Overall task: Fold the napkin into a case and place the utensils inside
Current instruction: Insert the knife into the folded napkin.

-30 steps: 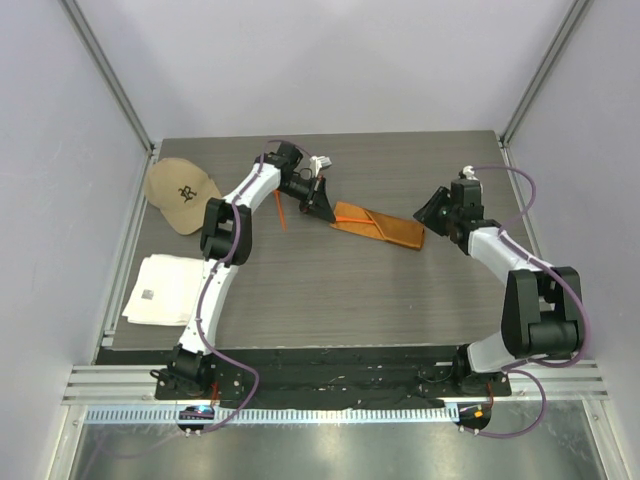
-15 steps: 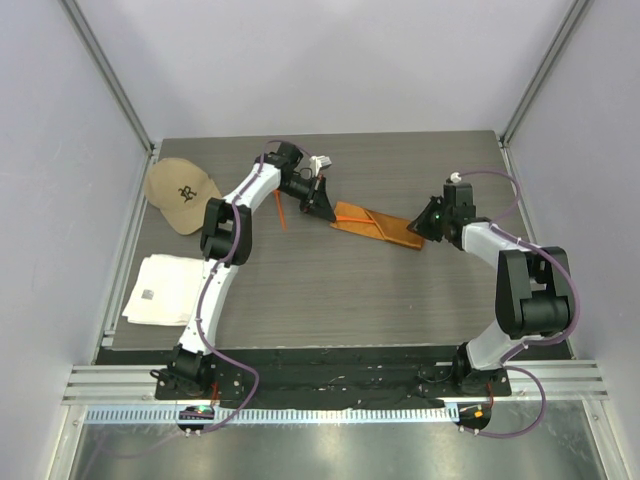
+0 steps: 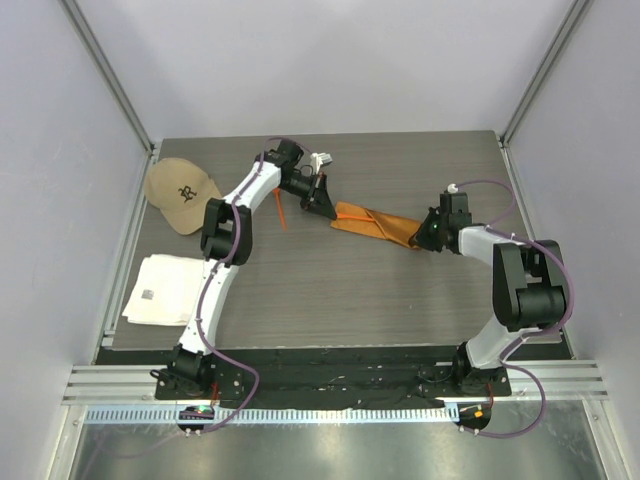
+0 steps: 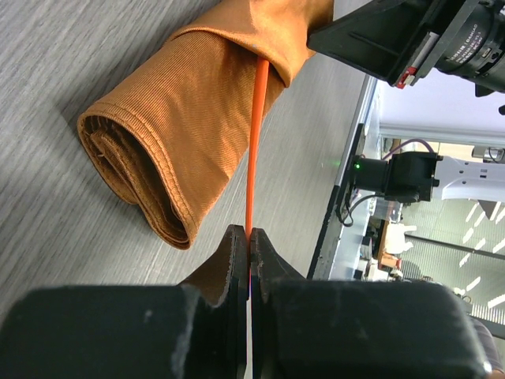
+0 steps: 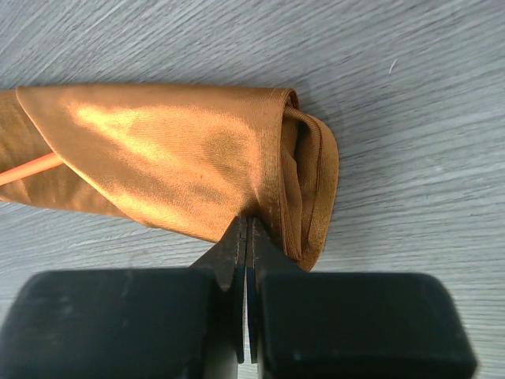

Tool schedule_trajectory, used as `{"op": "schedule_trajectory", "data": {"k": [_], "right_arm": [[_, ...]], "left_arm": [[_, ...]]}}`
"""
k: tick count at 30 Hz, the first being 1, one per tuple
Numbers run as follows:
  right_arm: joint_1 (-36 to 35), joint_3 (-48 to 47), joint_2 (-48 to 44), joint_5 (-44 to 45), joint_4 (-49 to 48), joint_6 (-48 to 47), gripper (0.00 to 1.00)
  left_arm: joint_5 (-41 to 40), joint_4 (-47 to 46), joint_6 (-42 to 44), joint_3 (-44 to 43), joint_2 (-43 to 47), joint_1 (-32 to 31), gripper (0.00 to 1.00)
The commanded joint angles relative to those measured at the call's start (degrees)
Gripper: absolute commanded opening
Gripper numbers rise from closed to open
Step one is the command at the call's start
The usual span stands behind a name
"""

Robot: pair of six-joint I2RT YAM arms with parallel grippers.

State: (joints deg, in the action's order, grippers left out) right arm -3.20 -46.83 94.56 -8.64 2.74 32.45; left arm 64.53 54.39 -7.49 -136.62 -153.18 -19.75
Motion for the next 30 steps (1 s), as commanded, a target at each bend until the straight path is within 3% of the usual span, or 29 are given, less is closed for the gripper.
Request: {"op": "schedule_trajectory", "data": {"k": [1, 10, 30], "right_arm": [[0.04, 0.42, -0.34, 0.92, -2.48, -1.16, 0.01], [0.04, -4.67, -4.74, 1.17, 1.39, -0.72, 0.01], [0.39, -1.69, 4.05, 3.46, -0.55, -2.39, 0.01]], "left_arm": [[0.51, 0.28, 0.19, -2.43, -1.06, 0.32, 0.00], [-0.11, 1.68, 1.25, -2.60, -1.06, 0.50, 0.00], [0.59, -0.33, -2.27, -6.03, -2.82, -0.55, 0.00]]}}
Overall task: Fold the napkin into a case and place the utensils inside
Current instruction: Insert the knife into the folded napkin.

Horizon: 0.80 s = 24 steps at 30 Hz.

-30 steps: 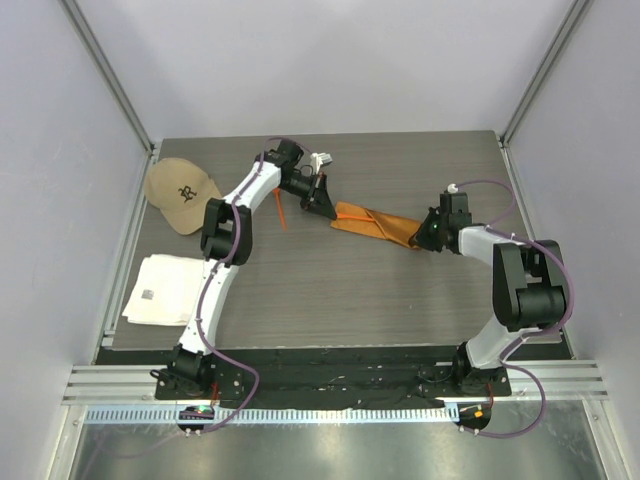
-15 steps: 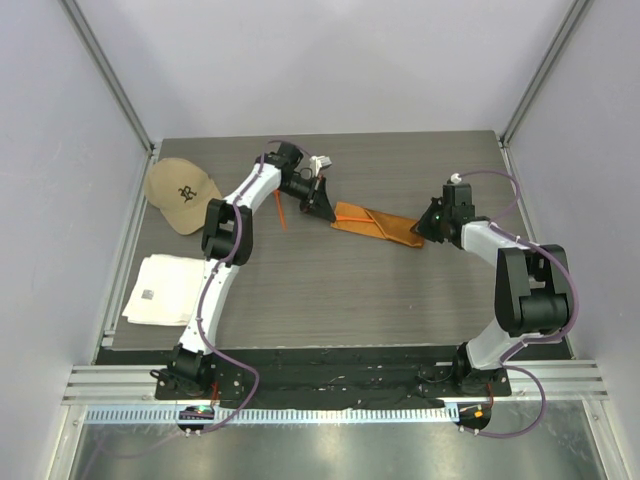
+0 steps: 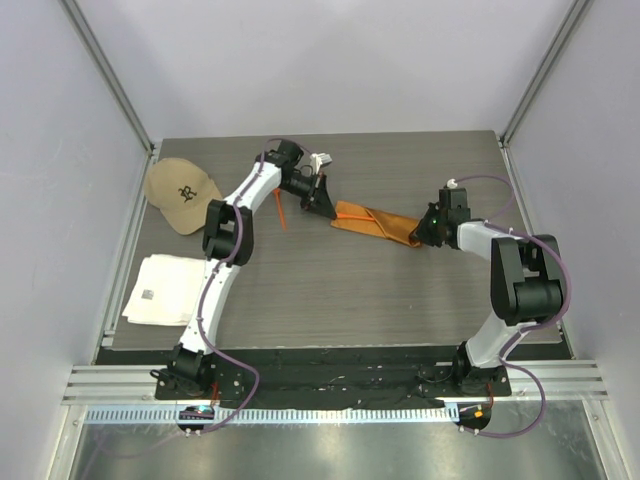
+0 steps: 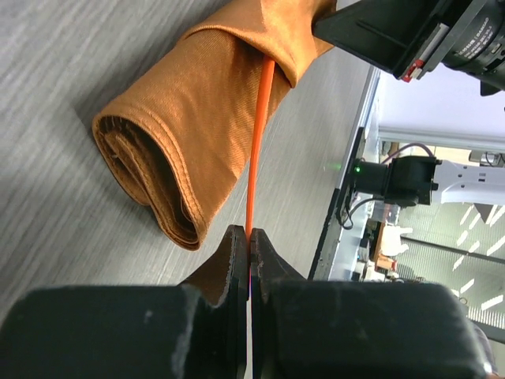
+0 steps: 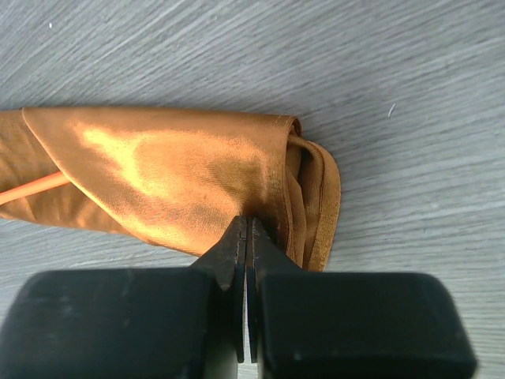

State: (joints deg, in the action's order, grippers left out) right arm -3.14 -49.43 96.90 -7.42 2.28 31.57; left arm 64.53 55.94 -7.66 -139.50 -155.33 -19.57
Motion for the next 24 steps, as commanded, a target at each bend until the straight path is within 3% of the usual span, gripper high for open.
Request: {"op": "schedule_trajectory", "data": {"k": [1, 11, 19, 22, 24], "right_arm": [[0.24, 0.91, 1.62, 1.89, -0.17, -1.51, 0.01], [0.24, 0.48, 2.76, 1.71, -0.09, -1.51, 0.01], [0.32, -1.10, 2.15, 3.20, 1.06, -2.74, 0.01], [0.24, -1.63, 2.67, 2.33, 1.06, -2.48, 0.01], [0.24, -1.81, 2.94, 1.45, 0.97, -2.39, 0.01]], "left_arm": [[0.68, -2.59, -3.14, -3.32, -0.77, -0.90, 0.00], [1.30, -11.46, -8.95, -1.13, 0.46, -2.66, 0.00], [2.18, -10.42, -7.63, -1.13, -0.59, -0.65, 0.00], [0.52, -9.45, -6.84, -0.77, -0.33, -0.20, 0.08], [-1.60, -10.15, -8.15, -0.60, 0.20, 0.06, 0.25]]}}
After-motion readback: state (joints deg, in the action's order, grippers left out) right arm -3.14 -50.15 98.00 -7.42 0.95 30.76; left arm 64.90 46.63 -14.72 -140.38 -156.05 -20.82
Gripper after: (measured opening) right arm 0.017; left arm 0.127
